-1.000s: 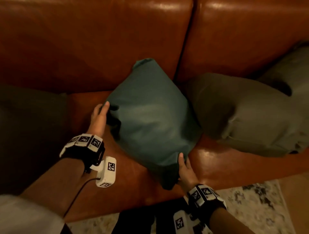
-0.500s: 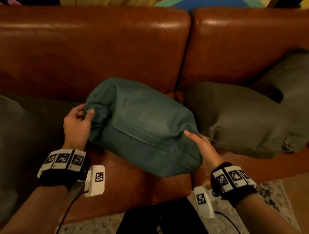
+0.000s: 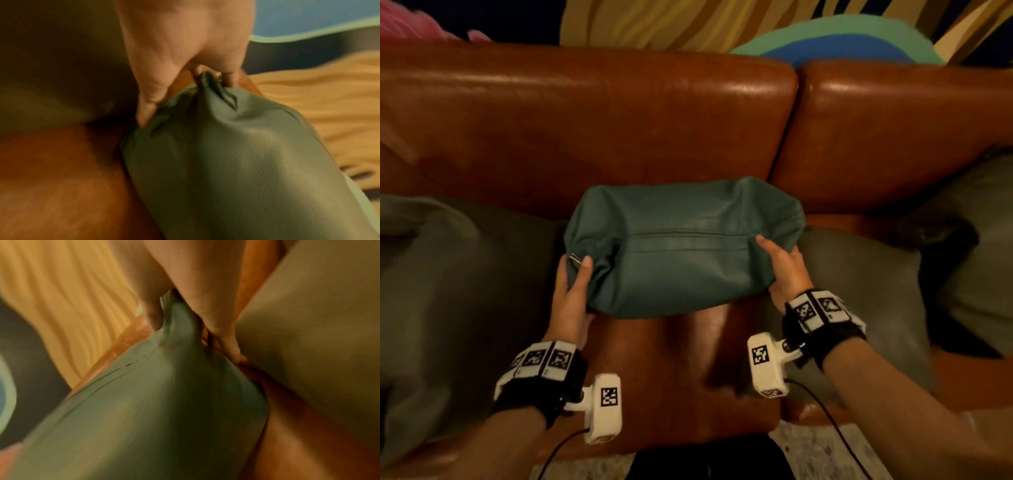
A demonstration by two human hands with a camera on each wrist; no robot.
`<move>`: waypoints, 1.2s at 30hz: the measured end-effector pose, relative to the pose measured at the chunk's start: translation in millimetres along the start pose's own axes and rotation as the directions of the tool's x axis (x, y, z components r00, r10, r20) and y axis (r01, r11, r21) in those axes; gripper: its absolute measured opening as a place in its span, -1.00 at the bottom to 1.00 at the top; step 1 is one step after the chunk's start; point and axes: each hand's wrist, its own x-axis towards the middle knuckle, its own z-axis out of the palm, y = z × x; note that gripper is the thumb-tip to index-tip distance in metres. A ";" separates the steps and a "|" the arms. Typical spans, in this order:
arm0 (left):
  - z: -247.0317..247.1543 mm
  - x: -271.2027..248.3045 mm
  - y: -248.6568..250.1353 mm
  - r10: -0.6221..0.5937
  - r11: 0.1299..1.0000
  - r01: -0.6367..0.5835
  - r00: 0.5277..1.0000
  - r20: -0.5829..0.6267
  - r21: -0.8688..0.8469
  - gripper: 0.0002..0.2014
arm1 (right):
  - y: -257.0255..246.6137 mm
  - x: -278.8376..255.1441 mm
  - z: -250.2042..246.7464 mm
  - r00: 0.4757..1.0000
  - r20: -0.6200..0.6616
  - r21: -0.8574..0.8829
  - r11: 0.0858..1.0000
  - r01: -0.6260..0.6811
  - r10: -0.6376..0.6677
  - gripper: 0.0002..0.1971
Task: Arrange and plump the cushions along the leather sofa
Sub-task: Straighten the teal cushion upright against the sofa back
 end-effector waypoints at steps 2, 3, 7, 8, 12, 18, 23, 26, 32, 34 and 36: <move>4.3 -5.9 12.4 0.022 0.999 -0.020 0.999 0.043 -0.041 -0.48 | -3.2 -1.3 9.1 1.000 0.022 -0.016 1.000 -0.008 0.008 -0.61; 5.5 -6.7 18.8 0.057 0.998 -0.057 0.997 0.054 -0.015 -0.48 | -9.7 0.0 12.4 1.000 0.027 -0.023 1.000 0.017 -0.016 -0.62; -2.8 15.7 39.3 0.167 0.982 -0.174 0.982 0.092 0.071 -0.40 | -38.0 16.7 20.6 0.997 0.075 -0.012 0.999 0.033 -0.032 -0.54; -0.7 24.3 42.1 0.173 0.971 -0.191 0.977 0.125 0.146 -0.33 | -38.4 21.1 24.9 0.996 0.088 -0.058 0.998 0.011 -0.006 -0.39; 15.8 57.7 30.7 0.067 0.949 -0.147 0.958 0.277 0.278 -0.06 | -21.1 49.2 36.5 0.997 0.082 -0.147 0.989 0.025 -0.013 -0.15; 34.4 43.7 28.0 0.052 0.970 -0.106 0.969 0.241 0.218 -0.05 | -26.2 50.7 38.4 0.999 0.004 -0.143 0.989 -0.040 0.041 -0.30; 30.5 37.5 10.7 0.088 0.976 -0.118 0.982 0.168 0.180 -0.19 | -21.4 57.4 34.8 0.997 0.059 -0.166 0.985 -0.039 0.049 -0.33; 32.7 46.6 8.3 0.106 0.976 -0.121 0.990 0.094 0.180 -0.25 | -22.0 61.0 45.7 0.992 0.114 -0.173 0.984 -0.035 0.055 -0.36; 25.0 51.0 9.2 0.103 0.970 -0.108 0.994 0.032 0.217 -0.13 | -22.9 57.5 47.3 0.981 0.191 -0.216 0.976 0.019 0.023 -0.27; 22.3 58.0 4.4 0.104 0.943 -0.107 0.994 0.025 0.315 -0.15 | -14.1 61.0 46.6 0.973 0.232 -0.188 0.981 0.035 0.010 0.07; 21.8 65.2 1.9 0.103 0.923 -0.104 0.994 0.024 0.371 -0.13 | -9.2 72.3 42.1 0.958 0.287 -0.105 0.994 0.039 -0.007 0.22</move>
